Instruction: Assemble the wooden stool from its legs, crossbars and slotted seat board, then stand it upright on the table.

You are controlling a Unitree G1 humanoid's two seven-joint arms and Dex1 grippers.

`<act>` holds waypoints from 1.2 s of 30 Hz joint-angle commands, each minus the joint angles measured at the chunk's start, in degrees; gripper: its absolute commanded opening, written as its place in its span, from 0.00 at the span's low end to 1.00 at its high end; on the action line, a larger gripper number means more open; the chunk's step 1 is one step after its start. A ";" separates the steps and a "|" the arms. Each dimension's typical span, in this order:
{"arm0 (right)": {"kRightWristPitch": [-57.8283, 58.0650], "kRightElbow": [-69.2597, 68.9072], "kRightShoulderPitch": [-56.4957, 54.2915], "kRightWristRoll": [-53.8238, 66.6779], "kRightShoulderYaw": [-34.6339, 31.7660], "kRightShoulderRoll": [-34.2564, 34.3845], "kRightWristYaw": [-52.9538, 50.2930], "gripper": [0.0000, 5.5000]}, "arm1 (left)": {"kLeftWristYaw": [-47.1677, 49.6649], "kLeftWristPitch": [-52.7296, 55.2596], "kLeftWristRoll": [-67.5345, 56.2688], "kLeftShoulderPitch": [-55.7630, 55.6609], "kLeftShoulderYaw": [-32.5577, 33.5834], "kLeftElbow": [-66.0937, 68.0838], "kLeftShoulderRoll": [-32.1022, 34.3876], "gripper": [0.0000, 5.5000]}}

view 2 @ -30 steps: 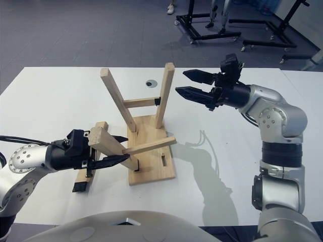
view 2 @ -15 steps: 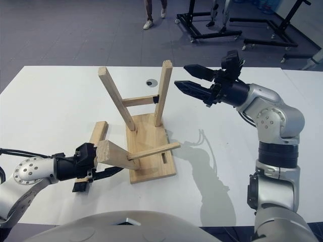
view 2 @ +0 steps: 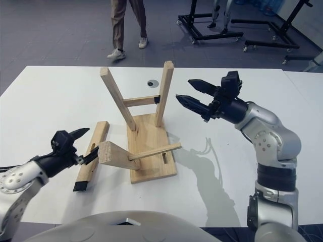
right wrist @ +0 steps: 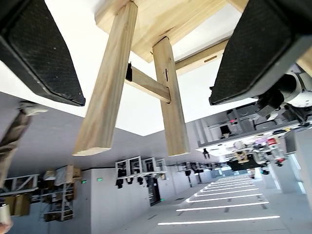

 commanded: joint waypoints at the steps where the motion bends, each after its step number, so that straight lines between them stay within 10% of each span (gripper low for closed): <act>1: -1.67 -4.16 5.41 -0.14 -1.49 1.76 -3.02 0.85 | 9.18 8.61 2.25 -0.61 -2.43 -1.08 -5.21 0.78; 19: -5.71 -13.91 16.21 2.97 -3.15 7.91 -13.48 0.85 | 13.49 26.81 4.61 4.29 -0.73 3.37 -8.69 0.78; 36: -7.59 -13.61 15.80 2.10 -1.68 8.26 -14.42 0.85 | 11.30 28.43 2.75 5.48 -0.20 1.94 -6.23 0.37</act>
